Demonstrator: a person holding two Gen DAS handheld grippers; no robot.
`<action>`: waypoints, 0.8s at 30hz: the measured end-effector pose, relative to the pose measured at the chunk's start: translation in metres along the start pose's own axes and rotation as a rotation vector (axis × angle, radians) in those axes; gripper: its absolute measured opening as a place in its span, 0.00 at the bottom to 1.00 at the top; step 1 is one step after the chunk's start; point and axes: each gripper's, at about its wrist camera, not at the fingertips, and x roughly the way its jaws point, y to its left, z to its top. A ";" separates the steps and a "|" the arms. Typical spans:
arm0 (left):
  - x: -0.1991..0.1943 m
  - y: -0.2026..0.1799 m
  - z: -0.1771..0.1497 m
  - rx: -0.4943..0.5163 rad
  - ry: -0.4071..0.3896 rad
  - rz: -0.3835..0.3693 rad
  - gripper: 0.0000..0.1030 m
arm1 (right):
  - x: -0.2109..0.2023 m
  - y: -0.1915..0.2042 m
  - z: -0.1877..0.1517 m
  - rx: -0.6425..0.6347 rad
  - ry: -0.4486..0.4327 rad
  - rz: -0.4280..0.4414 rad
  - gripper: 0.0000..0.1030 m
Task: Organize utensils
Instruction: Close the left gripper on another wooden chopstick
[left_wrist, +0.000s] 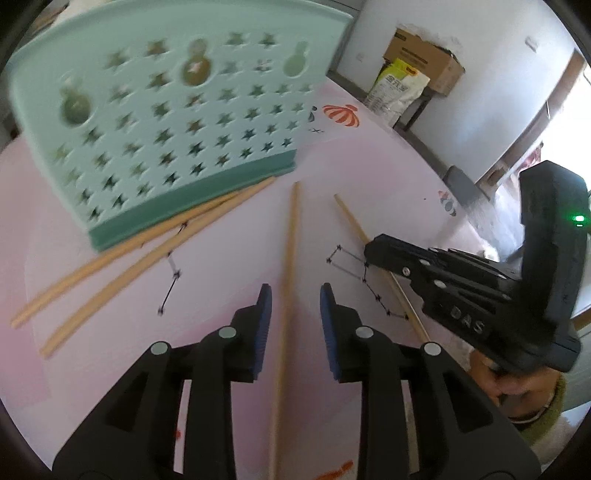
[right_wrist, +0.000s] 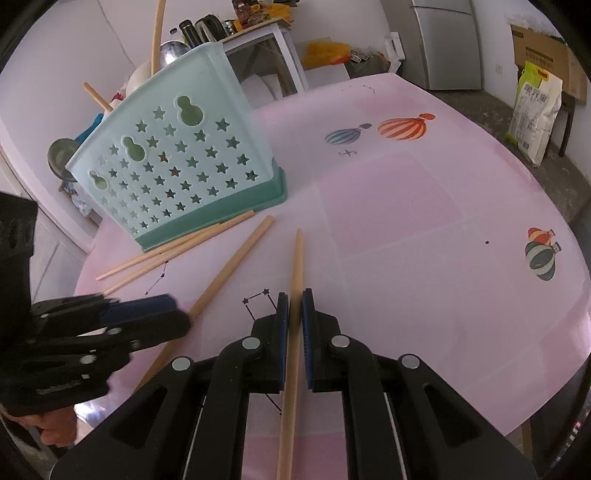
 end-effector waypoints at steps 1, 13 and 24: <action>0.004 -0.002 0.003 0.015 0.002 0.015 0.24 | 0.000 -0.001 0.000 0.004 0.001 0.004 0.08; 0.016 0.000 0.021 0.026 -0.016 0.112 0.04 | 0.000 -0.005 -0.001 0.031 -0.003 0.035 0.08; -0.010 0.014 -0.018 -0.095 -0.022 0.126 0.04 | -0.004 -0.005 -0.005 0.043 0.014 0.035 0.07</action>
